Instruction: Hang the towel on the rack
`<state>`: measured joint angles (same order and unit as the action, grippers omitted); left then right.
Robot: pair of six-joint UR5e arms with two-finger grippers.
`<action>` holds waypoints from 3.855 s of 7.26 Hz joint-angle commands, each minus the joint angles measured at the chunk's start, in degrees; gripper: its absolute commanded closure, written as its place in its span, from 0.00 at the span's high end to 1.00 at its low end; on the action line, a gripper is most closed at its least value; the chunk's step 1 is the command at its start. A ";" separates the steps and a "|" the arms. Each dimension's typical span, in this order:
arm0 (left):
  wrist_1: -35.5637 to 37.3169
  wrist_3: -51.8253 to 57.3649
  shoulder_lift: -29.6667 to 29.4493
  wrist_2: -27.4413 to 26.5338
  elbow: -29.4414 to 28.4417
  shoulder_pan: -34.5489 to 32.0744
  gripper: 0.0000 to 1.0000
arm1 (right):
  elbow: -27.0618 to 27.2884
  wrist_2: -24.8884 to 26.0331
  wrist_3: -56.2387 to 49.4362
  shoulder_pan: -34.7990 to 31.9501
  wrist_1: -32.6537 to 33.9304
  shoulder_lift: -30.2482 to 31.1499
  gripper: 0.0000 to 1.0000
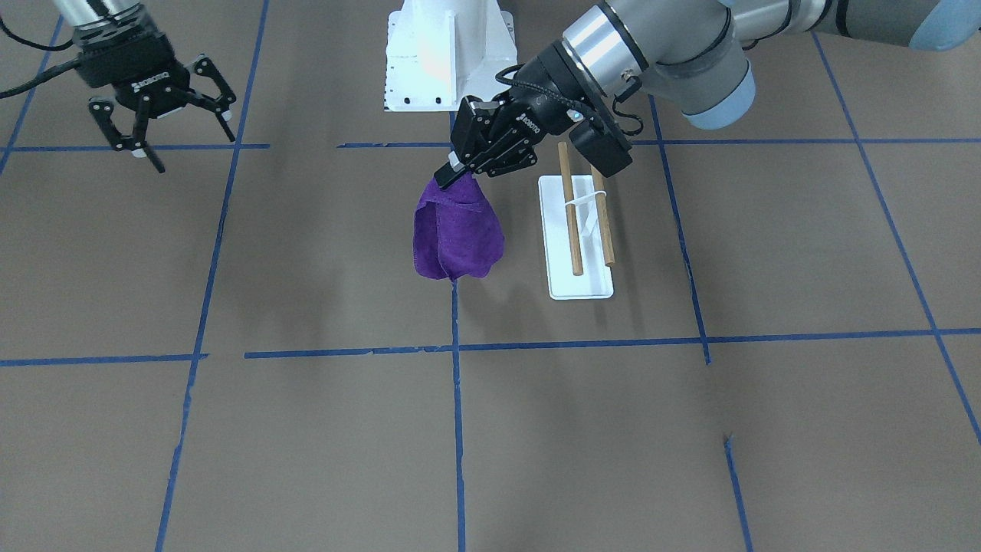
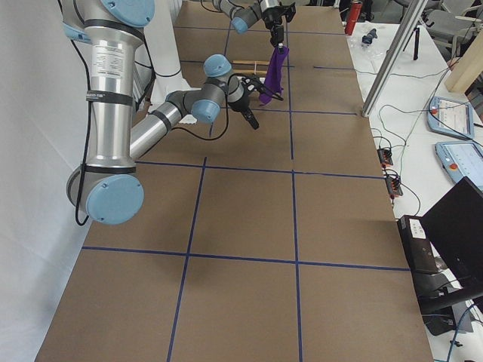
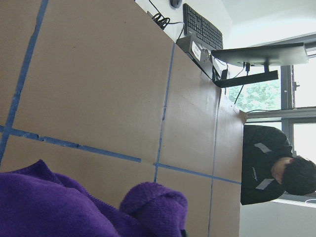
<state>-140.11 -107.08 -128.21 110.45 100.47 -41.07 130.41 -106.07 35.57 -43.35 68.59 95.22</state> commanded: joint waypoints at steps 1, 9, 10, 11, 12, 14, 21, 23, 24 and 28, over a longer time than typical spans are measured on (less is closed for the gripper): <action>12.68 -2.00 0.41 -9.14 9.34 3.25 0.00 | -4.27 -11.23 -13.08 -13.80 9.40 -0.55 1.00; 52.11 -1.21 15.93 -42.16 28.46 19.10 0.00 | -15.26 -19.16 -32.58 -29.68 28.62 -7.06 1.00; 52.48 -1.12 19.28 -42.25 28.29 18.92 0.00 | -15.27 -19.26 -32.58 -29.68 28.53 -6.98 1.00; 52.48 0.01 23.23 -43.03 28.03 18.57 0.00 | -15.27 -19.26 -32.58 -29.68 28.44 -7.06 1.00; 52.40 2.81 27.96 -45.21 27.68 18.22 0.00 | -15.27 -19.26 -32.58 -29.68 28.44 -7.06 1.00; 52.05 3.63 33.45 -45.85 24.88 18.13 0.00 | -15.27 -19.26 -32.58 -29.68 28.44 -7.06 1.00; 51.69 11.36 26.52 -46.56 20.03 18.39 0.52 | -16.15 -19.35 -32.49 -29.68 28.00 -7.06 1.00; 51.69 12.06 26.08 -45.85 20.37 18.13 1.00 | -16.41 -19.18 -32.32 -29.60 28.00 -7.06 1.00; 51.69 15.29 25.64 -42.54 21.60 17.52 1.00 | -17.46 -19.00 -31.71 -29.59 28.00 -6.89 1.00; 51.69 37.24 23.97 -27.43 21.62 1.21 1.00 | -22.98 -26.08 -31.44 -36.35 28.00 -5.48 1.00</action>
<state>-88.42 -76.53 -103.92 78.53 122.52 -34.42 109.60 -128.14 4.04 -77.43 96.65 89.36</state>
